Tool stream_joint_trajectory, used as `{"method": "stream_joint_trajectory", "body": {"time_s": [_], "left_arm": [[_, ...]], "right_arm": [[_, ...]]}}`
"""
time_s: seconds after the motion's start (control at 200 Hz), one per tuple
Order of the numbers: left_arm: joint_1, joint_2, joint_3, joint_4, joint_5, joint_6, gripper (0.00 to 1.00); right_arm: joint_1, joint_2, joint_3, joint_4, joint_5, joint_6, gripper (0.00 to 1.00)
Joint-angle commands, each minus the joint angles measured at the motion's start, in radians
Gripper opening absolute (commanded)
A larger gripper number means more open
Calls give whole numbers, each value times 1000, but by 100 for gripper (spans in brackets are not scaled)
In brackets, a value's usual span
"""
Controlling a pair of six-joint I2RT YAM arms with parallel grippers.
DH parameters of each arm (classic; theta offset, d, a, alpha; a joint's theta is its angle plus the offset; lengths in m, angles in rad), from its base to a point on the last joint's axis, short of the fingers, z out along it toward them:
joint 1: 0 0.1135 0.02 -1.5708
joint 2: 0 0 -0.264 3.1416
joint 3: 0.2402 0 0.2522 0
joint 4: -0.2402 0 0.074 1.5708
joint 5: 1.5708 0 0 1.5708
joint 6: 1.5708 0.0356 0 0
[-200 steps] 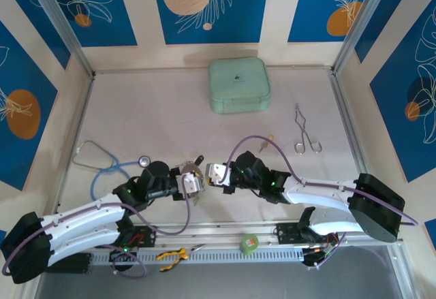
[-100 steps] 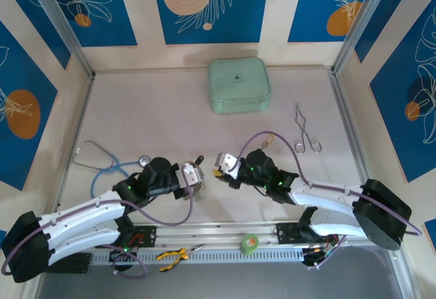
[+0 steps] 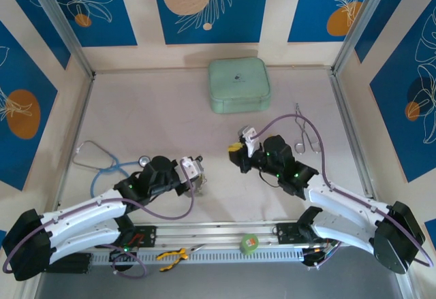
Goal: Put the keys on the keyring
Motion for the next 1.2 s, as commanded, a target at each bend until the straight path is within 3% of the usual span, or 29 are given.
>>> {"method": "stream_joint_trajectory", "body": {"time_s": [0.0, 0.11, 0.33, 0.65, 1.19], "left_arm": [[0, -32, -27, 130, -1, 37, 0], [0, -45, -55, 173, 23, 101, 0], [0, -47, -88, 216, 117, 211, 0], [0, -45, -96, 202, 171, 245, 0], [0, -7, -90, 219, 140, 258, 0]], "right_arm": [[21, 0, -53, 39, -223, -171, 19], [49, 28, -81, 49, -357, -319, 23], [143, 136, -90, 86, -346, -474, 29], [153, 251, -32, 112, -374, -509, 29], [167, 216, -32, 96, -437, -506, 29]]}}
